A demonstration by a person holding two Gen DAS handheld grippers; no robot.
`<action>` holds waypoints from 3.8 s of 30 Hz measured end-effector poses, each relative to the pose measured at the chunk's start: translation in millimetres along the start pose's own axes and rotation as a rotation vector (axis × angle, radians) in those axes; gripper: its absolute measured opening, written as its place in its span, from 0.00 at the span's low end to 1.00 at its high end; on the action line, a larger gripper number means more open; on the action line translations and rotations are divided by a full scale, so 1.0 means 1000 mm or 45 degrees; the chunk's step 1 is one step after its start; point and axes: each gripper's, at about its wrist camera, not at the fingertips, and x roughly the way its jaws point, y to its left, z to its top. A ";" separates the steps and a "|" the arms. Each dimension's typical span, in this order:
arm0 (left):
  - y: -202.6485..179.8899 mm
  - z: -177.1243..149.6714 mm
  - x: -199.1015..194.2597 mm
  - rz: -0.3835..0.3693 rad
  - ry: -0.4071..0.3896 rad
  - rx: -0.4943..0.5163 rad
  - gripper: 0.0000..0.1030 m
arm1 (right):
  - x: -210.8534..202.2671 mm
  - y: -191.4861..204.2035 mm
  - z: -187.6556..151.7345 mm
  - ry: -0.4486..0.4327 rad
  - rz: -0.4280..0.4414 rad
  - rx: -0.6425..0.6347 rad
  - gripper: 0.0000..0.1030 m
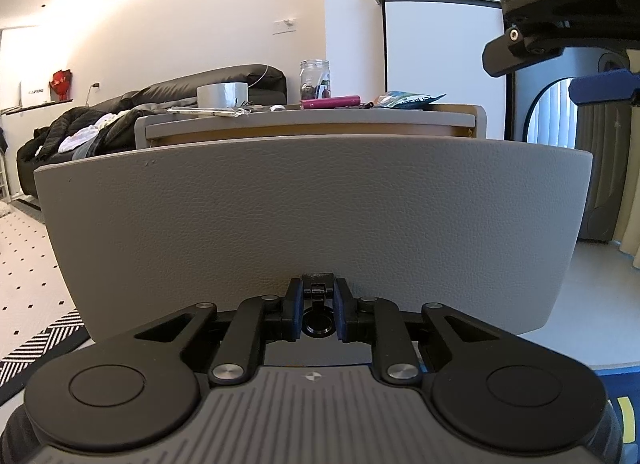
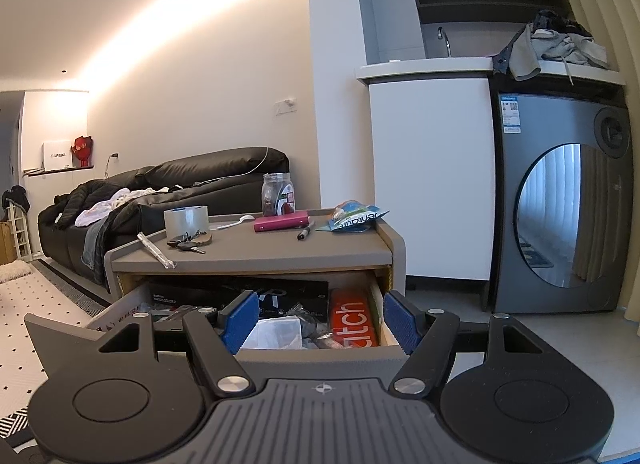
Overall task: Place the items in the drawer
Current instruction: 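Push the top drawer closed with the left gripper against its front, then pull the left gripper back from the closed drawer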
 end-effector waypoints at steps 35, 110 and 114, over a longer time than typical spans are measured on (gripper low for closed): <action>0.001 0.014 0.034 -0.003 0.013 -0.001 0.18 | 0.022 -0.006 0.008 0.000 0.003 -0.005 0.70; 0.004 0.058 0.152 -0.010 0.000 -0.036 0.18 | 0.033 -0.024 -0.011 0.109 -0.029 -0.015 0.70; 0.004 0.059 0.157 -0.010 -0.005 -0.038 0.18 | 0.032 -0.025 -0.011 0.106 -0.030 -0.018 0.70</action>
